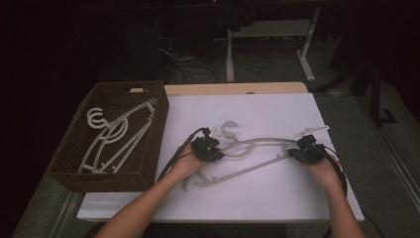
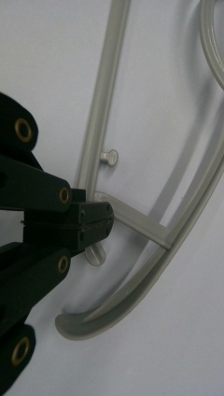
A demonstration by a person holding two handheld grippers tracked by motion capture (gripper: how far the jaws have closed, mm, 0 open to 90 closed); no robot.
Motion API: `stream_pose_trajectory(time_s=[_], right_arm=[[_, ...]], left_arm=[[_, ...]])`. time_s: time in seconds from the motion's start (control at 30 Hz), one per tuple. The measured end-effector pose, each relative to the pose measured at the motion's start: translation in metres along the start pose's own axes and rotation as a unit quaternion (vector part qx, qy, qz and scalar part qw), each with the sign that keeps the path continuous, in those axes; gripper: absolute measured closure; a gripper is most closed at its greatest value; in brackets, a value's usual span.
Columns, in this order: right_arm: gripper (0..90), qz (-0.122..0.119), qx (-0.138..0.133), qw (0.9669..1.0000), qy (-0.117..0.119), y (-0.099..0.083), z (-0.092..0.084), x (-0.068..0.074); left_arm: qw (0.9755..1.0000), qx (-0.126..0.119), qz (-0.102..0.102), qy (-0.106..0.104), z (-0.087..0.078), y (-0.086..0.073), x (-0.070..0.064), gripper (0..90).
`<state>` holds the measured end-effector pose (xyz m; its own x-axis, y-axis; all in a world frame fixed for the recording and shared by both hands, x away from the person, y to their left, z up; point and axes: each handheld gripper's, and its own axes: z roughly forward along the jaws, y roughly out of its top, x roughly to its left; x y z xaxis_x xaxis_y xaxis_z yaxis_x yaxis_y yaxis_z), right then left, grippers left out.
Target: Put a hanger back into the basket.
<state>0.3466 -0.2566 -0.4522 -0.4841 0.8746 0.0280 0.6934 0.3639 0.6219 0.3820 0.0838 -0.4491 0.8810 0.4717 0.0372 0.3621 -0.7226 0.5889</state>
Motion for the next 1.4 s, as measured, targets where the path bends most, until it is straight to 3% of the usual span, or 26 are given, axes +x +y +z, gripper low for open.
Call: stream_pose_trajectory(time_s=[0.2, 0.47, 0.6, 0.8, 0.97, 1.2, 1.4], right_arm=[[89.1, 0.009, -0.008, 0.9998, 0.013, 0.000, -0.004, -0.003], [74.1, 0.013, -0.034, 0.9984, 0.043, 0.000, -0.016, 0.004], [63.7, 0.003, -0.046, 0.9972, 0.060, 0.000, -0.021, 0.010], [39.6, -0.007, -0.055, 0.9953, 0.080, 0.002, -0.023, 0.025], [20.6, -0.029, -0.064, 0.9936, 0.089, 0.001, -0.021, 0.040], [2.2, -0.056, -0.077, 0.9906, 0.098, 0.000, -0.016, 0.058], [0.0, -0.054, -0.094, 0.9891, 0.101, -0.004, -0.017, 0.064]], left_arm=[[0.9998, -0.003, -0.021, 0.001, -0.001, -0.001, 0.000, 81.7], [0.9992, -0.004, -0.041, -0.006, -0.006, -0.003, 0.005, 81.9], [0.9986, -0.010, -0.052, 0.001, -0.014, -0.004, 0.010, 82.0], [0.9973, -0.024, -0.069, 0.010, -0.031, -0.005, 0.016, 82.1], [0.9961, -0.033, -0.078, 0.025, -0.052, -0.003, 0.021, 82.1], [0.9931, -0.045, -0.097, 0.048, -0.098, 0.004, 0.033, 82.1], [0.9900, -0.062, -0.111, 0.060, -0.148, 0.012, 0.046, 82.2]])
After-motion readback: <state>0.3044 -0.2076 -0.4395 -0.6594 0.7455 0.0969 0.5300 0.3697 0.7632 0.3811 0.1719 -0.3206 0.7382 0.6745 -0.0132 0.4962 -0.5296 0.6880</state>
